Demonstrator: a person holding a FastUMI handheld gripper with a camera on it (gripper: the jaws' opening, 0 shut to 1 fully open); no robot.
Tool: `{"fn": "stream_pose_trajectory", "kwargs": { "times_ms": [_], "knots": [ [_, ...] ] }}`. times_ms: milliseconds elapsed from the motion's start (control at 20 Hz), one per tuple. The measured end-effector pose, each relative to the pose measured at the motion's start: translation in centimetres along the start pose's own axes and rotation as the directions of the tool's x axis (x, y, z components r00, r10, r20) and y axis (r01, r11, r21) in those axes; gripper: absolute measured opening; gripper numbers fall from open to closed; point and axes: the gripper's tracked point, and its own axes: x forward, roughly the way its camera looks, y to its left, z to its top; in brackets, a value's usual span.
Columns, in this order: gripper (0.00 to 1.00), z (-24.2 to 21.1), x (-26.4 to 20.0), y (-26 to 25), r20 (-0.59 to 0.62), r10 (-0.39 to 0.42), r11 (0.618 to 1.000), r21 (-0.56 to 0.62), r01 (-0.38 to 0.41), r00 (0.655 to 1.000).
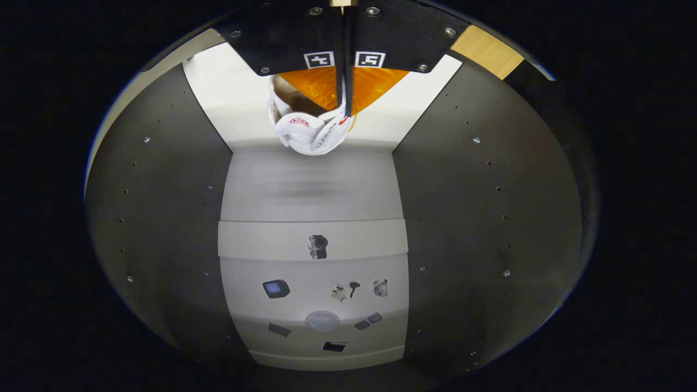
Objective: Open the shoe cabinet door, grab the shoes and put them into the shoe cabinet, then close the shoe cabinet door.
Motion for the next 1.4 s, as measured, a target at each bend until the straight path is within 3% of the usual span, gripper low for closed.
{"fn": "stream_pose_trajectory", "kwargs": {
  "times_ms": [200, 450, 750, 1400],
  "knots": [
    [0.00, -0.8, 1.2, 0.6, -0.031, 0.020, 0.999, 0.029, -0.019, 0.999],
    [0.23, -1.0, 0.7, 1.0, -0.024, 0.026, 0.997, 0.069, -0.025, 0.999],
    [0.37, 0.2, -3.3, 1.5, 0.022, 0.013, 0.996, 0.084, -0.015, 1.000],
    [0.41, 2.2, -17.7, 3.0, 0.129, -0.081, 0.997, 0.019, 0.079, 0.988]
  ]
}}
